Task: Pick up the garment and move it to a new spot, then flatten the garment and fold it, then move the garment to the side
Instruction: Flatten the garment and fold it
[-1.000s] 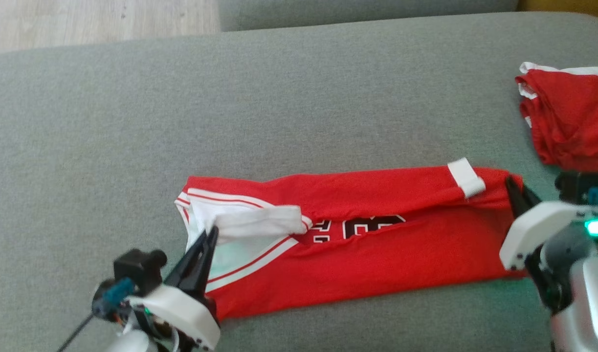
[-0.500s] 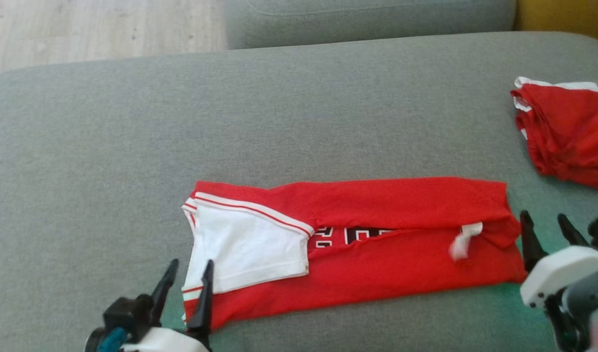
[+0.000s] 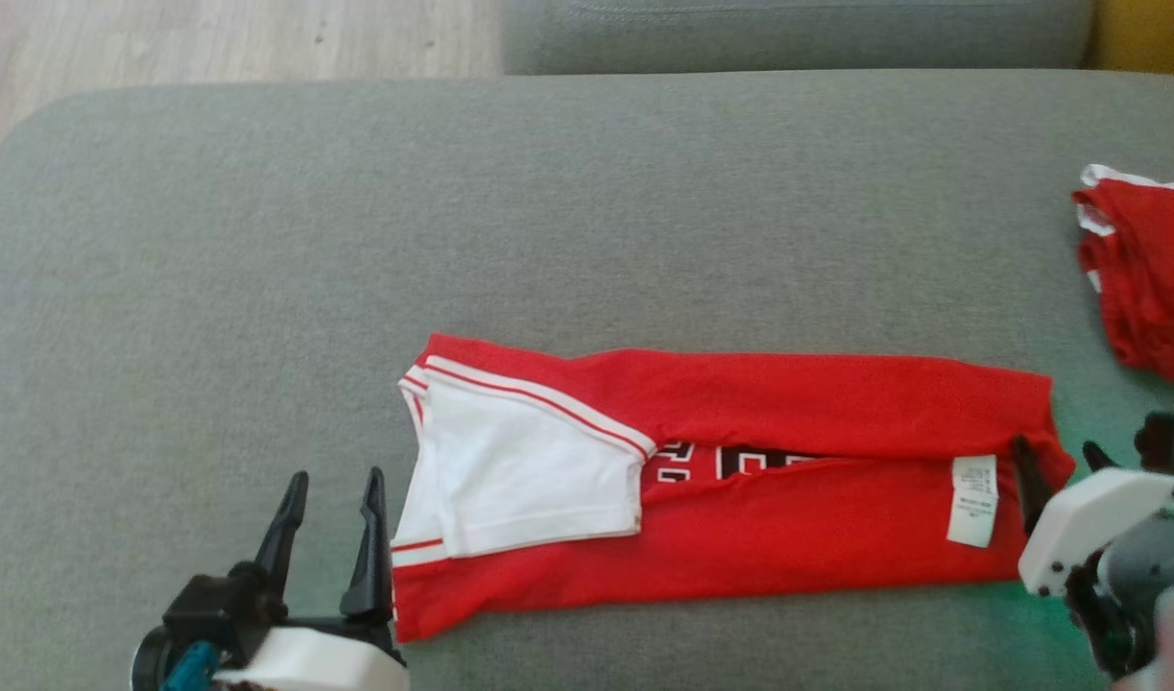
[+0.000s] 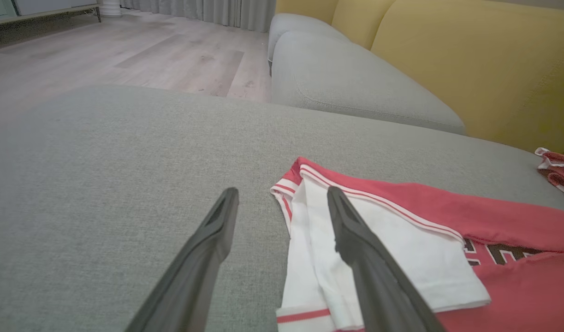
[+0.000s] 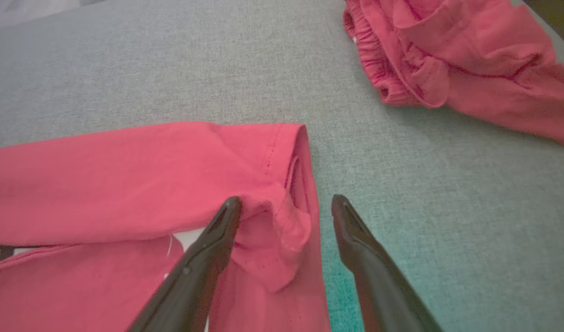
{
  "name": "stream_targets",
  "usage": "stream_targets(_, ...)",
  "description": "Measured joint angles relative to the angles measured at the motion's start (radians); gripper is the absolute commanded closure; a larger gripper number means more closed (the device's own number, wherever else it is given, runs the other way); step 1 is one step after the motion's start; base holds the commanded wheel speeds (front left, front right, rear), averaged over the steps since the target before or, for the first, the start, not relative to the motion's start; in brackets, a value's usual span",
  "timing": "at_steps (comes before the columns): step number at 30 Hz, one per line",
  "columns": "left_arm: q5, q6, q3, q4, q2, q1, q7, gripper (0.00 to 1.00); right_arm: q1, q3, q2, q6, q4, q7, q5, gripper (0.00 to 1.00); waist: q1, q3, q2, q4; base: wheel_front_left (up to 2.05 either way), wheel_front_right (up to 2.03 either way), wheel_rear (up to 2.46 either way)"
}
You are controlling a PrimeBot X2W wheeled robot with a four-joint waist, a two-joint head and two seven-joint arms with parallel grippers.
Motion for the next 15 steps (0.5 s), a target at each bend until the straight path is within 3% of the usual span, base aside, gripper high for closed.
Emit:
stream_targets(9,0.001,0.013,0.012,-0.020,0.006,0.000,-0.005,0.00,-0.041,-0.019,-0.002,0.000,0.102,0.058,-0.025,0.00,0.0000,0.013,0.0000,0.028,0.00,0.00,0.00)
stream_targets(13,0.001,0.021,0.016,-0.030,0.011,0.001,-0.006,0.00,-0.050,-0.002,-0.001,0.000,0.108,0.073,-0.023,0.76,0.0000,0.013,0.0000,0.023,0.00,0.00,0.00)
stream_targets(14,0.001,0.022,0.016,-0.032,0.012,0.002,-0.006,0.00,-0.054,0.003,0.001,0.000,0.109,0.074,-0.015,1.00,-0.0001,0.013,0.0000,0.020,0.00,0.00,0.00)
stream_targets(15,0.001,0.022,0.016,-0.033,0.013,0.002,-0.006,0.00,-0.060,0.006,0.003,0.000,0.111,0.074,-0.012,1.00,0.0000,0.013,0.0000,0.016,0.00,0.00,0.00)
